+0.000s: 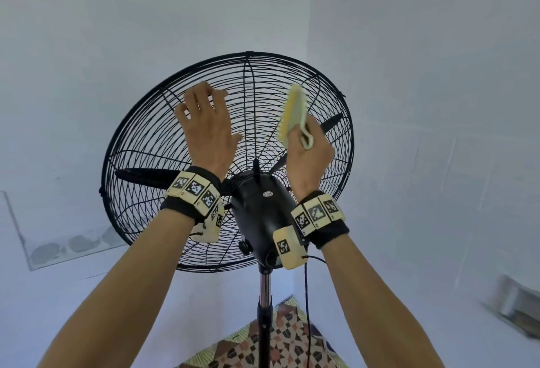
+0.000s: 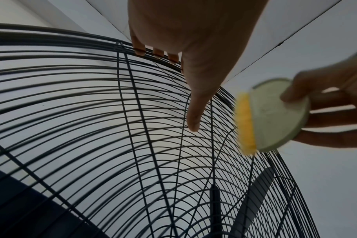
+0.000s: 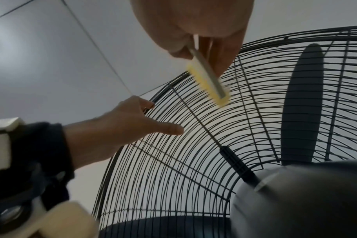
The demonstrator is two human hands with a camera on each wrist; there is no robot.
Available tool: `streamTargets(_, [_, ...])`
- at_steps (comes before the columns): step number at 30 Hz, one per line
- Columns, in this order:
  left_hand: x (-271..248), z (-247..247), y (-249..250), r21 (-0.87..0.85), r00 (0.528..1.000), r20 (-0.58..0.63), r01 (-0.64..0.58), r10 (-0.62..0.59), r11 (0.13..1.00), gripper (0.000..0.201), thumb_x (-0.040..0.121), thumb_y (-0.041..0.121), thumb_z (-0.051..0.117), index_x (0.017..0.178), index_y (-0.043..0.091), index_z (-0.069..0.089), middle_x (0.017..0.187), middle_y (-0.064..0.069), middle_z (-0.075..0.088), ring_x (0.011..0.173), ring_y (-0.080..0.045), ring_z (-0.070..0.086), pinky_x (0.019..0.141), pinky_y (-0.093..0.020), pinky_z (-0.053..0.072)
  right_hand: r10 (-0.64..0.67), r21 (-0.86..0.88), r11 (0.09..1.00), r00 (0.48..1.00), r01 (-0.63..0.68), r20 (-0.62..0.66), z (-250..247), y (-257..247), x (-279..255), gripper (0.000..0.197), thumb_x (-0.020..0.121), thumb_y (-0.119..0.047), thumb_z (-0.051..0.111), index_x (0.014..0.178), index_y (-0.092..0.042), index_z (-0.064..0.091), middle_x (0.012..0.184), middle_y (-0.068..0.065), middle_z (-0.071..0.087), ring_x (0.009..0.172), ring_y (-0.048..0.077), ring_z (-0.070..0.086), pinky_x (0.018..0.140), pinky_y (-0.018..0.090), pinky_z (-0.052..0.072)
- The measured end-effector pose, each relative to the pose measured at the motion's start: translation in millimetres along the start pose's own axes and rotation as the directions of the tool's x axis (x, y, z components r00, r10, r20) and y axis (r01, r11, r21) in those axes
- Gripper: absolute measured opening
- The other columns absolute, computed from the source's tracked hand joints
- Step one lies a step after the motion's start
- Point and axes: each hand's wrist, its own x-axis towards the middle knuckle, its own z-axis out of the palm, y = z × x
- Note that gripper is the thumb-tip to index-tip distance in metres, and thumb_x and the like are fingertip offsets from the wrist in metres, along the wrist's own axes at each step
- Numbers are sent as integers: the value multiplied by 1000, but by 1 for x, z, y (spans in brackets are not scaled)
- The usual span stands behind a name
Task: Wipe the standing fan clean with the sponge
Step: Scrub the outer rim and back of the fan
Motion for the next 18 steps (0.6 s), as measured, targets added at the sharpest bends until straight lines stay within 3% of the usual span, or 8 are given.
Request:
streamTargets(1, [0, 0, 1, -5, 1000, -3, -5, 5, 1000, 89, 69, 49, 91, 135, 13, 43, 142, -18, 41, 132, -39, 41, 105, -55, 39, 3, -51, 999, 996, -8, -91, -3, 4, 4, 25, 100, -13, 61, 121, -4, 71, 92, 8, 76, 69, 3, 63, 57, 4, 44])
streamTargets(3, [0, 0, 2, -11, 1000, -3, -5, 5, 1000, 88, 69, 47, 92, 134, 14, 43, 142, -18, 41, 132, -39, 40, 106, -56, 39, 1, -135, 991, 989, -21, -148, -2, 7, 8, 26, 100, -15, 61, 122, -5, 71, 91, 6, 76, 66, 5, 61, 56, 2, 41])
streamTargets(6, [0, 1, 2, -10, 1000, -2, 6, -6, 1000, 88, 68, 45, 92, 133, 13, 42, 142, -19, 41, 132, -39, 40, 106, -55, 39, -31, -100, 994, 999, 34, 31, 8, 5, 4, 30, 101, -18, 62, 127, -6, 69, 93, 4, 75, 69, 10, 65, 59, 10, 50])
streamTargets(9, [0, 1, -1, -15, 1000, -10, 13, -13, 1000, 89, 67, 45, 93, 133, 12, 42, 141, -19, 42, 130, -39, 40, 105, -55, 38, -108, 49, 994, 961, 99, 253, 13, -9, -1, 32, 100, -15, 63, 130, -7, 68, 95, 1, 74, 77, 12, 70, 63, 24, 60])
streamTargets(10, [0, 1, -2, -19, 1000, -13, 6, -6, 1000, 89, 68, 46, 93, 133, 12, 43, 140, -19, 42, 130, -39, 40, 104, -55, 38, -115, 59, 993, 963, 103, 242, 12, -12, -1, 31, 100, -14, 62, 130, -7, 68, 95, -1, 73, 78, 8, 70, 64, 23, 61])
streamTargets(12, [0, 0, -3, -35, 1000, -17, -13, 12, 999, 88, 68, 47, 92, 133, 13, 44, 141, -18, 42, 131, -39, 40, 105, -55, 38, -55, 23, 998, 995, 53, 82, 9, -8, 6, 27, 101, -14, 61, 125, -6, 71, 90, -3, 71, 73, -2, 66, 59, 17, 56])
streamTargets(15, [-1, -1, -1, -26, 1000, -17, -20, 19, 999, 89, 68, 49, 91, 134, 14, 42, 142, -19, 42, 132, -40, 41, 105, -55, 38, 7, -99, 995, 989, -22, -149, 4, 7, 17, 29, 100, -21, 59, 122, -9, 73, 84, 0, 71, 65, 6, 63, 53, 21, 49])
streamTargets(18, [-1, 0, 0, -13, 1000, -10, -11, 11, 1000, 89, 68, 48, 92, 134, 13, 42, 142, -19, 41, 131, -40, 40, 104, -55, 39, -11, -96, 995, 1000, 11, 3, 12, 1, 11, 30, 100, -19, 64, 127, -7, 70, 94, 5, 73, 72, 10, 66, 59, 20, 56])
